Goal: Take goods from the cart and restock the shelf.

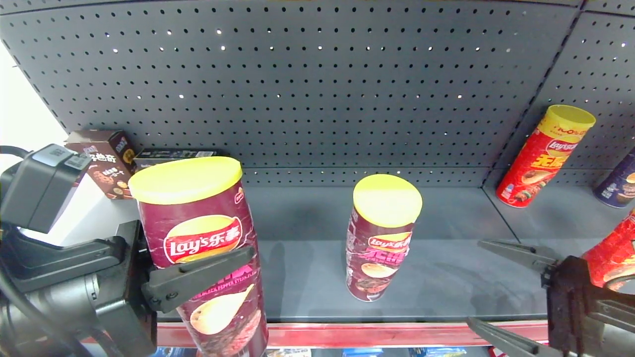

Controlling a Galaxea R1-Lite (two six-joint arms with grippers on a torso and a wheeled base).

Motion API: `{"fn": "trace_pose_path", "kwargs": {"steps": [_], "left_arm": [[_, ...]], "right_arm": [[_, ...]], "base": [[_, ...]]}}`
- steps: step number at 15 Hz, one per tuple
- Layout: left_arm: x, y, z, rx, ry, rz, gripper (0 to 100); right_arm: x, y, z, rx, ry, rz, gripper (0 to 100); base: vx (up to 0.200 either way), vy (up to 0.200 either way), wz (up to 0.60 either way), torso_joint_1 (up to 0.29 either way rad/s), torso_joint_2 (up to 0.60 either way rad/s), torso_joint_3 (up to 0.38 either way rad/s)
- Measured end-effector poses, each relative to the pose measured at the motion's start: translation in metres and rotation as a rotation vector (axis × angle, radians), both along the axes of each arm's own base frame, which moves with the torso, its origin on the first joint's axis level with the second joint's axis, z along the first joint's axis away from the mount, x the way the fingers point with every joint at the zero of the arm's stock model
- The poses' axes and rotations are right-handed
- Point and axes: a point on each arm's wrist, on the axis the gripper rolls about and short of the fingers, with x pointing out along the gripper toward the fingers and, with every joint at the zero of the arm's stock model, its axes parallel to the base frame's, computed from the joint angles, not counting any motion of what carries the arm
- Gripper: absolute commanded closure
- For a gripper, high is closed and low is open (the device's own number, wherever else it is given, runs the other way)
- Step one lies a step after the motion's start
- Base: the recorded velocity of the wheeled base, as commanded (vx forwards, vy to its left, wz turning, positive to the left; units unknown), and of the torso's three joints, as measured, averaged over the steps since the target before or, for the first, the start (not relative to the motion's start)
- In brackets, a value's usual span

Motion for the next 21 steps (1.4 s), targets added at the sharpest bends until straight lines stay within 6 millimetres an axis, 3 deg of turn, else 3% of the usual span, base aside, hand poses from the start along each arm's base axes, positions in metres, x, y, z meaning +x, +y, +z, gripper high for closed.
{"fn": "trace_pose_path", "kwargs": {"steps": [5, 11, 13, 17, 21], "left_arm": [[0.000, -0.001, 0.002, -0.002, -0.007, -0.003, 100], [-0.001, -0.001, 0.001, 0.000, -0.008, -0.007, 100], [-0.001, -0.001, 0.000, 0.001, -0.006, -0.007, 100], [-0.004, 0.001, 0.000, 0.001, -0.007, -0.005, 100], [-0.011, 0.005, -0.003, 0.001, -0.008, -0.002, 100]], "right_arm": [[-0.065, -0.036, -0.004, -0.029, 0.083, -0.119, 0], [-0.147, -0.072, -0.051, -0.006, 0.206, -0.263, 0], [-0.156, -0.078, -0.061, 0.057, 0.199, -0.423, 0], [-0.153, -0.084, -0.082, 0.141, 0.178, -0.741, 0], [-0.153, -0.084, -0.086, 0.148, 0.178, -0.753, 0]], "base": [[0.000, 0.000, 0.00, 0.000, 0.00, 0.000], [0.000, 0.000, 0.00, 0.000, 0.00, 0.000], [0.000, 0.000, 0.00, 0.000, 0.00, 0.000], [0.000, 0.000, 0.00, 0.000, 0.00, 0.000], [0.000, 0.000, 0.00, 0.000, 0.00, 0.000]]}}
